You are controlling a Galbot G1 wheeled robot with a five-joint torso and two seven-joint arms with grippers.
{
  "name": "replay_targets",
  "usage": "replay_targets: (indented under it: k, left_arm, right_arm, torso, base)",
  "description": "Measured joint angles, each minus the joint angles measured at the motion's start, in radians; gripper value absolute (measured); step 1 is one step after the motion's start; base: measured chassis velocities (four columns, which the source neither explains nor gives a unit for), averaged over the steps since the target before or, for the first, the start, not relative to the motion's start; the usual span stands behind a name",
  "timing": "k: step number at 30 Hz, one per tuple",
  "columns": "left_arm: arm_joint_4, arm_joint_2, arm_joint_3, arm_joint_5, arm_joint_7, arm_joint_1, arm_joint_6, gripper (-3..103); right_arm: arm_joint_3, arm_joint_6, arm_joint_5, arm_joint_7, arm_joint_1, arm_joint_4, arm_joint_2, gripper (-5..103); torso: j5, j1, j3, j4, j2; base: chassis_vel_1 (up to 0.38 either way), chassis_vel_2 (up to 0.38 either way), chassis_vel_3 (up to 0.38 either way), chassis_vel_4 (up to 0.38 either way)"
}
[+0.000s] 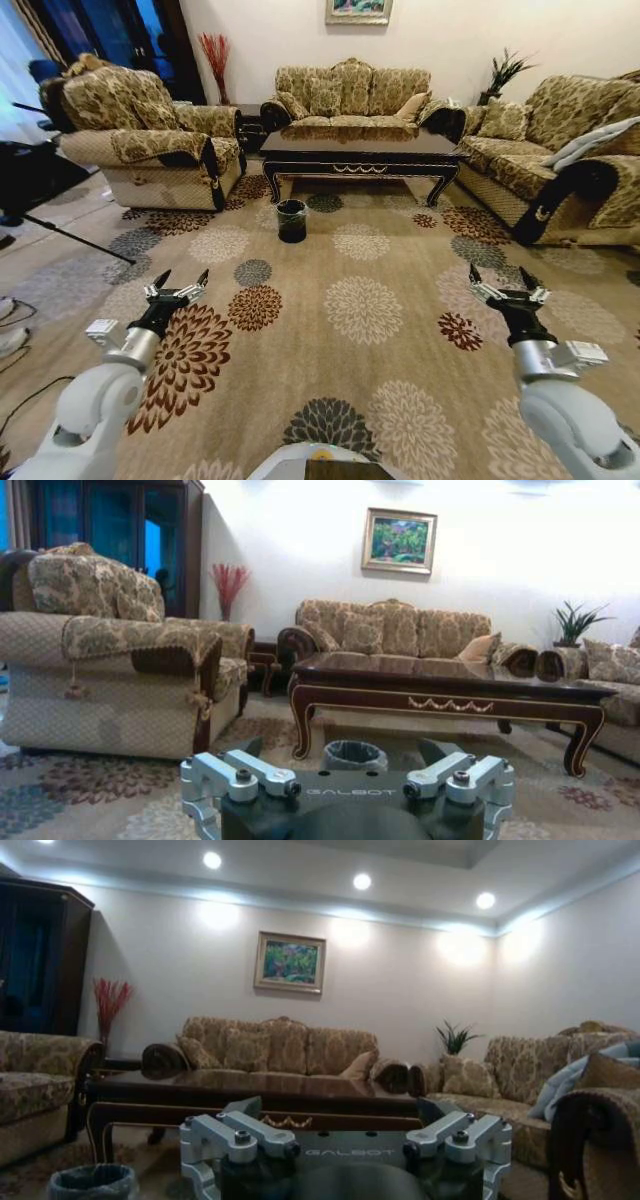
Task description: Move to the front of the table and pick up the trash from the floor, then place it into the trash bin.
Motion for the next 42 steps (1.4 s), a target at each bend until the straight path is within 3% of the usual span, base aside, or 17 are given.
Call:
replay_targets:
  k: [8, 42]
  left_arm:
    - [-0.031, -0.016, -0.005, -0.005, -0.002, 0.018, 0.003, 100]
    - [-0.048, -0.005, -0.029, -0.041, -0.005, 0.023, 0.006, 100]
  right_arm:
    - [0.034, 0.002, -0.011, 0.004, -0.032, 0.022, 0.009, 100]
    - [0.040, 0.005, -0.023, 0.005, -0.044, 0.038, 0.036, 100]
  torso:
    - [-0.0001, 0.018, 0.030, 0.0001, 0.048]
    - [-0.0001, 0.071, 0.113, 0.0000, 0.184]
  base:
    - [0.000, 0.000, 0.000, 0.000]
    - [0.000, 0.000, 0.000, 0.000]
